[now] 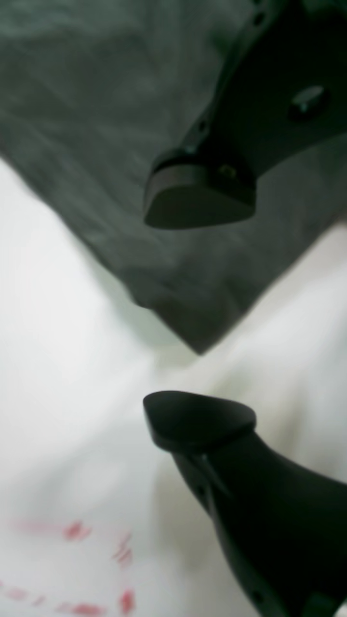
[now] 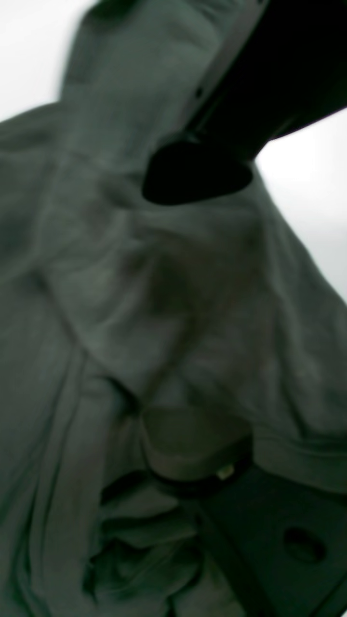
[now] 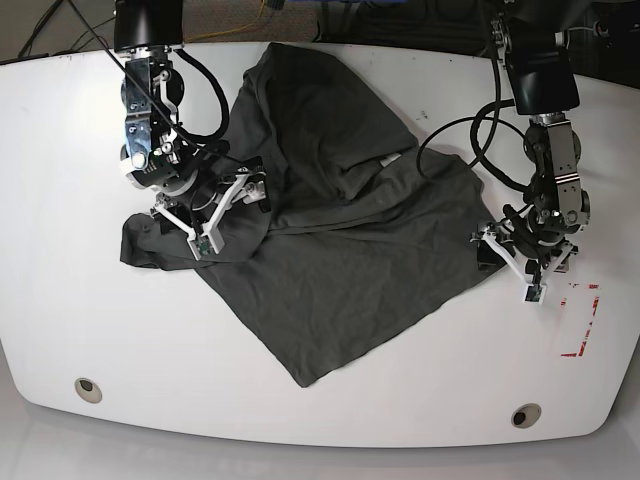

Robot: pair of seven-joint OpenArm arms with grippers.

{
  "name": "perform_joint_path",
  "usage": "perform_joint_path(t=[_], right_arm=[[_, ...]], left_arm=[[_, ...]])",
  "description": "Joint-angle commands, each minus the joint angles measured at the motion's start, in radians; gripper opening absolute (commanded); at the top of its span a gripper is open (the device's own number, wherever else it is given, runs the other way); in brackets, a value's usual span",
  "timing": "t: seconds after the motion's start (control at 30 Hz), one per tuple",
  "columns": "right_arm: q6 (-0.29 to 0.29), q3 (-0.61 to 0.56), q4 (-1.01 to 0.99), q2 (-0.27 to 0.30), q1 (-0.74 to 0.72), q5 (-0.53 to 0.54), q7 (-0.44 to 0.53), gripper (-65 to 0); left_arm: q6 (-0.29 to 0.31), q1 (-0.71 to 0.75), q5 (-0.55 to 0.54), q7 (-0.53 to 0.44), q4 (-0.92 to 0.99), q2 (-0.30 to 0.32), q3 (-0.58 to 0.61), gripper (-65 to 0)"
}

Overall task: Layout the t-shirt on the table in an organized manner, then fold the t-shirt properly
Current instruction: 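Regrasp the t-shirt edges with both grippers at new points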

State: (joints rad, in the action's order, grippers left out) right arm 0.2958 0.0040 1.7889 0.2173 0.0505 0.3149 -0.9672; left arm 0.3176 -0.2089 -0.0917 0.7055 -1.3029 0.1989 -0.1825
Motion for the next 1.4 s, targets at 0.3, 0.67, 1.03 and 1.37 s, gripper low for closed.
perform_joint_path(t=[0.3,0.67,1.03,1.37], right_arm=[[0.009,0.006,0.173,-0.005,0.142,0.010,0.017,-1.6],[0.009,0.006,0.211,-0.043,0.223,0.010,0.017,-1.6],[0.007,-0.040,0.208,-0.043,0.234,0.007,0.018,-1.6],[0.001,-0.086,0.205,-0.043,0.234,0.000,0.018,-1.9]], left_arm=[[-0.001,-0.037,-0.007,-0.171,0.162,0.027,0.057,-15.8],[0.001,-0.039,-0.007,-0.209,0.228,0.027,0.059,-35.5],[0.001,-0.037,-0.007,-0.209,0.228,0.034,0.059,-46.7],[0.001,-0.033,-0.007,-0.209,0.227,0.041,0.059,-49.2]])
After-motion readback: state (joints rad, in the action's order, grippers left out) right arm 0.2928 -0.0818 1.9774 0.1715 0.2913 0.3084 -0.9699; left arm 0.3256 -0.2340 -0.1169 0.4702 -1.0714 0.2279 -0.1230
